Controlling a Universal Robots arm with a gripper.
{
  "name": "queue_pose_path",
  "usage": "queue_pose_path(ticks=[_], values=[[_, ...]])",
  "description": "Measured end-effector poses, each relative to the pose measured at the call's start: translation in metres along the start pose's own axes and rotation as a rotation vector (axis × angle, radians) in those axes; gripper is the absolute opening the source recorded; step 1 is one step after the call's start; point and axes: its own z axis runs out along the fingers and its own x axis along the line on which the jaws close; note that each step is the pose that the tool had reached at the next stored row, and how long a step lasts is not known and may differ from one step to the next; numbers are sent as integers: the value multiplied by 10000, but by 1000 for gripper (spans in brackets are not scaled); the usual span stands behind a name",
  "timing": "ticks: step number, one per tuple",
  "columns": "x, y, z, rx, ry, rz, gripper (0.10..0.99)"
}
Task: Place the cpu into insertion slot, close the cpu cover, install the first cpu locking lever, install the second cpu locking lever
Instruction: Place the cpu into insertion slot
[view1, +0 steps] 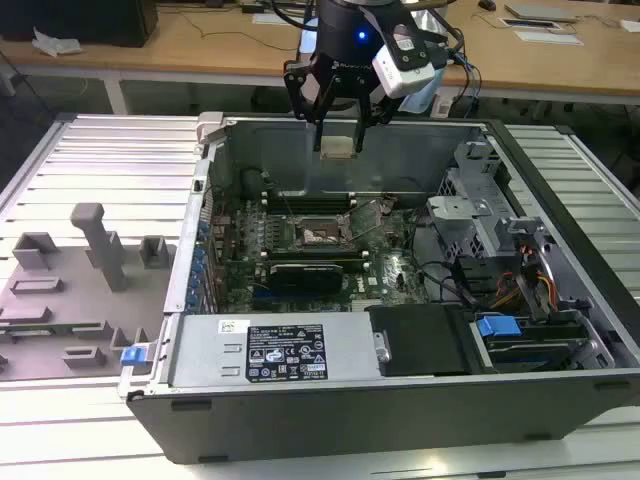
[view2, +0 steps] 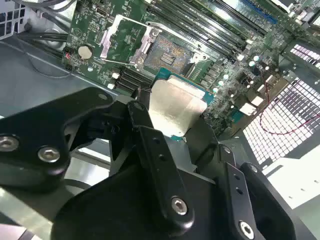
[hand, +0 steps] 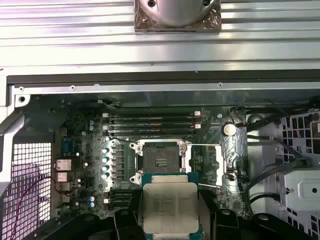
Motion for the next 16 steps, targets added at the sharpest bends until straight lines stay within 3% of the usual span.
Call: queue_pose_path(ticks=[8,16], values=[[0,0,3,1,0,0,533],[0,-6,70,1,0,0,533]])
